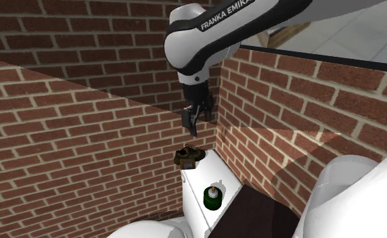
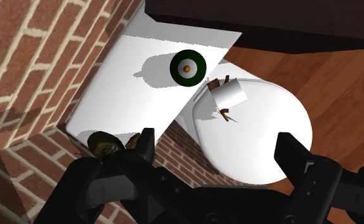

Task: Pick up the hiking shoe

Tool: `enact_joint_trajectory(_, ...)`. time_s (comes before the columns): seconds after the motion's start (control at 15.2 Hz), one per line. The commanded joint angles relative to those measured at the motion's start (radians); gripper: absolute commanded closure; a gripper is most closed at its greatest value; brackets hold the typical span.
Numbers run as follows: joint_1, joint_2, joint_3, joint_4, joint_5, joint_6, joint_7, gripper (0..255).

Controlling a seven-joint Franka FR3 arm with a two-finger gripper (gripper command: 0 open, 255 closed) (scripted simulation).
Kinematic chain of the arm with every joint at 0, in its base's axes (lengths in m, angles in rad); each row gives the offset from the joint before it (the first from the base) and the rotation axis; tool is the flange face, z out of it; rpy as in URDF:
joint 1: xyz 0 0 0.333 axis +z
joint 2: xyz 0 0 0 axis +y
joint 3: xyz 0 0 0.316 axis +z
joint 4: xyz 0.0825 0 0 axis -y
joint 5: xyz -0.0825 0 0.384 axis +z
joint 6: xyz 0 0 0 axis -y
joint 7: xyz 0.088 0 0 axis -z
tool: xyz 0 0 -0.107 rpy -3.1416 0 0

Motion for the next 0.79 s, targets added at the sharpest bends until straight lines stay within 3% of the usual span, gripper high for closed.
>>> enact_joint_trajectory(0.0, -0.008, 0.069, -0.024, 0.007, -0.009, 0.067, -0.026, 0)
enact_joint_trajectory(0.73, -0.047, 0.475, -0.115, 0.165, 0.024, 0.332, -0.179, 0)
